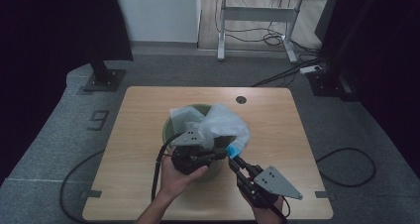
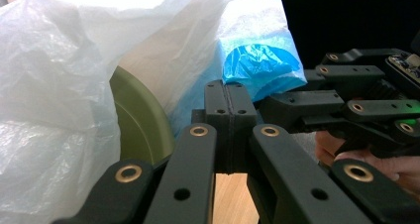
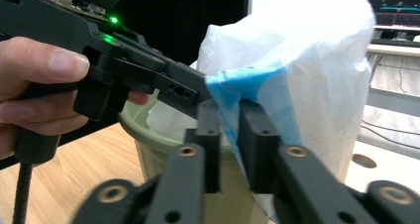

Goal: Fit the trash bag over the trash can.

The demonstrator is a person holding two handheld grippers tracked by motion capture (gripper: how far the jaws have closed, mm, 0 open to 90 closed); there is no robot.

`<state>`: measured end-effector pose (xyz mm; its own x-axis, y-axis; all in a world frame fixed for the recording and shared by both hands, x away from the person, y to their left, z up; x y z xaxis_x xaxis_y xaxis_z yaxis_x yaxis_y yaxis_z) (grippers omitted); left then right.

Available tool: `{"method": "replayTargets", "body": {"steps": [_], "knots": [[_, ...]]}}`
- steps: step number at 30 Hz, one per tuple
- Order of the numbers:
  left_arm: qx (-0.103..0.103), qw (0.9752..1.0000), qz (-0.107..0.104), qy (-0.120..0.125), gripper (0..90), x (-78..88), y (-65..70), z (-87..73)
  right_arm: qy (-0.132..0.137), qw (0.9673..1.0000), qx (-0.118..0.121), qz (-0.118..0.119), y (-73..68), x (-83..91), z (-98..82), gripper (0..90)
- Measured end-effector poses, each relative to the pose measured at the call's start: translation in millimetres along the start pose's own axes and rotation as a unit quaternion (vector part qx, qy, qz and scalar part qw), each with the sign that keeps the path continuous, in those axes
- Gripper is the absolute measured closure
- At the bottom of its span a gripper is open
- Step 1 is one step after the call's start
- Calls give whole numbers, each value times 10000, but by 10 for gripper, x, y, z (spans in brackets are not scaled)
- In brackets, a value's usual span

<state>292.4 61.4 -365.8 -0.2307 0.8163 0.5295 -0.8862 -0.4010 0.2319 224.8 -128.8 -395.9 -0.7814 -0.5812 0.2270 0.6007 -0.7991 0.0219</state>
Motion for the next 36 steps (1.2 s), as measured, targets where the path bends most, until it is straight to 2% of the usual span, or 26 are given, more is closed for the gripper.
{"method": "replayTargets", "body": {"steps": [4, 13, 18, 21, 24, 31, 36], "knots": [[20, 10000, 54, 24, 899, 14, -17, 1, -14, 10000, -10, 2, -2, 7, -6, 889], [69, 9998, 159, 78, 899, 71, -73, 12, -37, 9997, -132, 205, 128, 111, -79, 891], [166, 9993, 304, 131, 899, 105, -138, 26, -13, 9994, -153, 311, 236, 222, -139, 891], [207, 9993, 291, 141, 900, 125, -166, 26, -44, 9992, -180, 357, 297, 268, -186, 890], [195, 9994, 271, 117, 900, 106, -152, 29, -41, 9993, -158, 341, 279, 274, -205, 889], [84, 9998, 167, 41, 899, 32, -57, 56, -62, 9991, -30, 421, 138, 178, -157, 728], [28, 10000, 80, -11, 899, -18, 7, 59, 26, 9999, 154, 26, 50, 132, -122, 656]]}}
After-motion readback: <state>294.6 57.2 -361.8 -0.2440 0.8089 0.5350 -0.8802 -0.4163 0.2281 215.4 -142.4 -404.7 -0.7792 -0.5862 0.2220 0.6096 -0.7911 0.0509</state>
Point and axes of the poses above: each handheld gripper's, and its own axes: x roughly backward along the jaws, z roughly out of its top, y roughly to its right, the point moved 2 cm from there along -x, roughly forward along the jaws, and after that the axes turned 8 degrees about -y, right-handed, at the moved point
